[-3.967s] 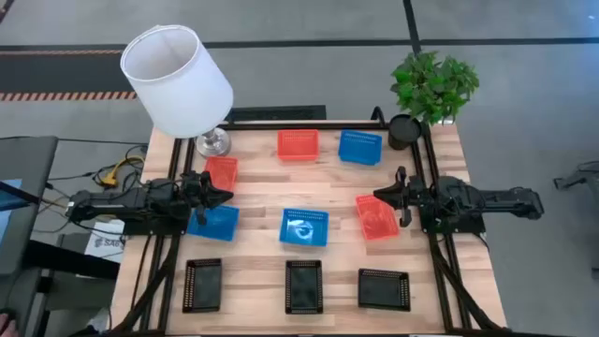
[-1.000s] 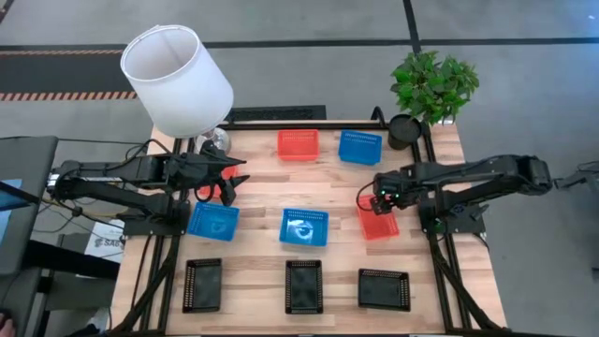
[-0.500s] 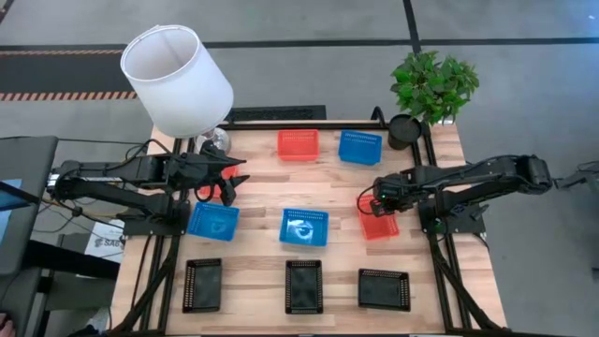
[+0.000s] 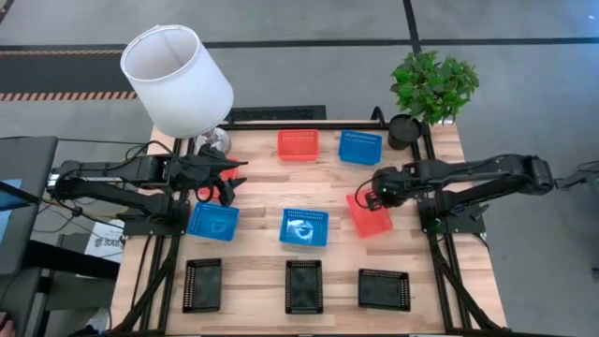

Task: Stack baskets by color
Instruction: Stack the bottom orange bin on the top orange bin

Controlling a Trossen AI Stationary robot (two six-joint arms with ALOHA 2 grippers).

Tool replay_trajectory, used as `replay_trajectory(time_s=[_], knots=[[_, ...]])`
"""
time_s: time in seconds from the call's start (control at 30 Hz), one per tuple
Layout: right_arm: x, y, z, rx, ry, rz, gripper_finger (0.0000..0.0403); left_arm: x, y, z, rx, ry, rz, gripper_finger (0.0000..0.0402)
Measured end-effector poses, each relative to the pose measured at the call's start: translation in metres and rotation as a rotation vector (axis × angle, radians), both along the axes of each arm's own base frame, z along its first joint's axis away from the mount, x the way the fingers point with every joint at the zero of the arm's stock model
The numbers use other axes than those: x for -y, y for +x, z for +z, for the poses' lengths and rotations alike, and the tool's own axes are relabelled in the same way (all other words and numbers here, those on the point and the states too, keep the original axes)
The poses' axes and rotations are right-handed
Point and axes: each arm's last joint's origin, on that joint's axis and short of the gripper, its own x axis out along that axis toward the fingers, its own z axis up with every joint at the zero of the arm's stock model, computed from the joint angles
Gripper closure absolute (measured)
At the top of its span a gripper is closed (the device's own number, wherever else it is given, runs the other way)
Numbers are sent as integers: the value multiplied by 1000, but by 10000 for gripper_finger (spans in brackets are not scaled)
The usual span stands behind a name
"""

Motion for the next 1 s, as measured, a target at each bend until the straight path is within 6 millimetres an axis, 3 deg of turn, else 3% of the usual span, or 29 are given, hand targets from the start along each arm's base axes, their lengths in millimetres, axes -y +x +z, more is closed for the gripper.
replay_trajectory(time_s=[0.3, 0.53, 0.8, 1.0], knots=[[14, 31, 81, 196, -261, 172, 400, 0, 0, 0, 2, -7, -6, 166], [44, 64, 120, 210, -406, 292, 401, 1, 0, 0, 30, -70, 29, 166], [107, 115, 140, 164, -517, 545, 401, 1, -1, -3, 26, -145, 59, 166], [147, 147, 131, 64, -598, 763, 401, 0, -7, -10, -36, -191, 166, 166]])
